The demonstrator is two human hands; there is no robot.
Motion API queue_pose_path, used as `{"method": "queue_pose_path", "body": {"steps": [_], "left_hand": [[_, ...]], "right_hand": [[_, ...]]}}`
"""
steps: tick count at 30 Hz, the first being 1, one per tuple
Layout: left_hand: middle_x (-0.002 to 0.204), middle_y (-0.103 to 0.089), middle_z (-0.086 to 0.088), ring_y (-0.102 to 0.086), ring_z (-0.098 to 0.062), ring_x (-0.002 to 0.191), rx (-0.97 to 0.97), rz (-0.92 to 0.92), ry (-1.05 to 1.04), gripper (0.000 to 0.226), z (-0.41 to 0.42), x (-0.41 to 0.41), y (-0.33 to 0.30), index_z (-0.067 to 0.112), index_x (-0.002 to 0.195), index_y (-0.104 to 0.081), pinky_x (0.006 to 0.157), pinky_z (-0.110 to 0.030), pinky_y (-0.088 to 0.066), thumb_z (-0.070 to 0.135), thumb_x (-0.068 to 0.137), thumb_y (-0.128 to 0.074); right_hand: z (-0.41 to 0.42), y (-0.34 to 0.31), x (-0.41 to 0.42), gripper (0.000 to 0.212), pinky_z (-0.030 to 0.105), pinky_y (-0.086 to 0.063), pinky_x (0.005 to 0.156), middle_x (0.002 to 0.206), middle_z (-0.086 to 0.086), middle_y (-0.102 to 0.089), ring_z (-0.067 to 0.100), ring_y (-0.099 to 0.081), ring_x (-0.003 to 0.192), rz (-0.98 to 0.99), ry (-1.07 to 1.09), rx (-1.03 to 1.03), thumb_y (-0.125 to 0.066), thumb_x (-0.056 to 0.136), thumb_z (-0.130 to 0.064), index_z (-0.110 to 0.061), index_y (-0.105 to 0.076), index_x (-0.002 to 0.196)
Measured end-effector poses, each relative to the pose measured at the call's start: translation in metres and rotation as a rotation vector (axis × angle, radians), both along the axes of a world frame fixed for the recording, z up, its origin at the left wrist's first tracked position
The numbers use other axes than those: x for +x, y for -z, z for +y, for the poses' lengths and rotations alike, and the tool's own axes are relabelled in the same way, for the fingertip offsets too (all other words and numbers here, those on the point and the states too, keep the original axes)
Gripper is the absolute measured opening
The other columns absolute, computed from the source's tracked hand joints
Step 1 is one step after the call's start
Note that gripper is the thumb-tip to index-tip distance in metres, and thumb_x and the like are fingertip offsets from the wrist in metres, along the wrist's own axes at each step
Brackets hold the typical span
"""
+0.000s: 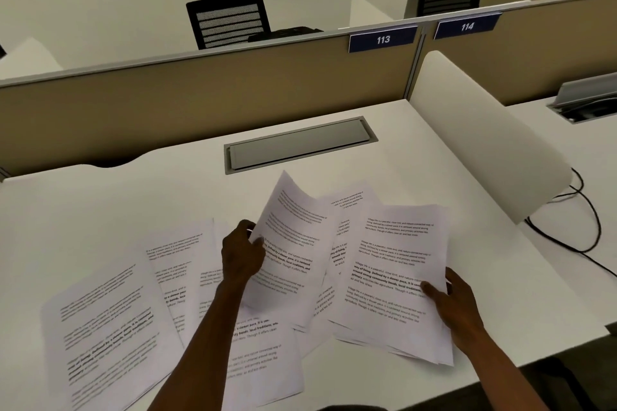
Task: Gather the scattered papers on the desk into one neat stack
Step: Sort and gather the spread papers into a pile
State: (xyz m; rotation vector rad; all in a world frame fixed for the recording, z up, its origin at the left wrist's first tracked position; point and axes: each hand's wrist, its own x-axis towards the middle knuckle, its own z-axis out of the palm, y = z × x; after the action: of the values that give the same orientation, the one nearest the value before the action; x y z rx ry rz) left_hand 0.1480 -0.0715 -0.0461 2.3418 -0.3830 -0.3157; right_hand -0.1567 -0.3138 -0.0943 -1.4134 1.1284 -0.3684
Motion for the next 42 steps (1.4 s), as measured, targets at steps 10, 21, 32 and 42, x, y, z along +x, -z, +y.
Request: {"method": "queue_pose_path", "body": {"steps": [10,21,32,42], "left_hand": [[0.104,-0.074,-0.008,-0.074,-0.027,0.084,-0.639,0.366,0.081,0.037,-0.015,-0.024,-0.102,0.022,0.125,-0.050,0.070,-0.041,-0.061,0.015,0.092,-0.065],[0.122,-0.066,-0.011,-0.066,-0.021,0.101,-0.453,0.545,0.031,0.034,-0.079,-0.125,0.020,0.025,0.117,-0.053,0.085,-0.030,-0.057,0.008,0.089,-0.065],[0.131,-0.058,-0.001,-0.054,-0.019,0.122,-0.051,0.186,0.155,0.054,-0.084,-0.145,0.045,0.019,0.138,-0.050,0.103,-0.036,-0.046,0.038,0.089,-0.061],[0.142,-0.037,-0.014,-0.040,-0.029,0.131,0.236,0.076,0.110,0.078,-0.106,-0.090,0.040,0.009,0.147,-0.031,0.099,-0.040,-0.044,0.045,0.087,-0.065]], "right_hand": [[0.004,-0.007,0.003,0.051,0.046,-0.048,0.102,0.128,0.002,-0.063,0.022,-0.061,0.114,-0.061,0.009,0.082,-0.069,0.089,-0.017,-0.024,-0.052,0.136],[0.007,-0.014,0.006,0.034,0.040,-0.060,0.074,0.105,0.007,-0.076,0.028,-0.073,0.094,-0.145,0.029,0.280,-0.067,0.090,-0.015,-0.023,-0.062,0.122],[0.004,-0.010,0.010,0.052,0.051,-0.048,0.102,0.128,0.007,-0.064,0.026,-0.063,0.111,-0.071,0.004,0.201,-0.068,0.089,-0.026,-0.024,-0.050,0.137],[-0.012,-0.011,-0.003,0.058,0.046,-0.051,0.095,0.127,0.008,-0.061,0.029,-0.061,0.110,-0.023,-0.018,0.045,-0.061,0.092,-0.004,-0.019,-0.042,0.145]]}}
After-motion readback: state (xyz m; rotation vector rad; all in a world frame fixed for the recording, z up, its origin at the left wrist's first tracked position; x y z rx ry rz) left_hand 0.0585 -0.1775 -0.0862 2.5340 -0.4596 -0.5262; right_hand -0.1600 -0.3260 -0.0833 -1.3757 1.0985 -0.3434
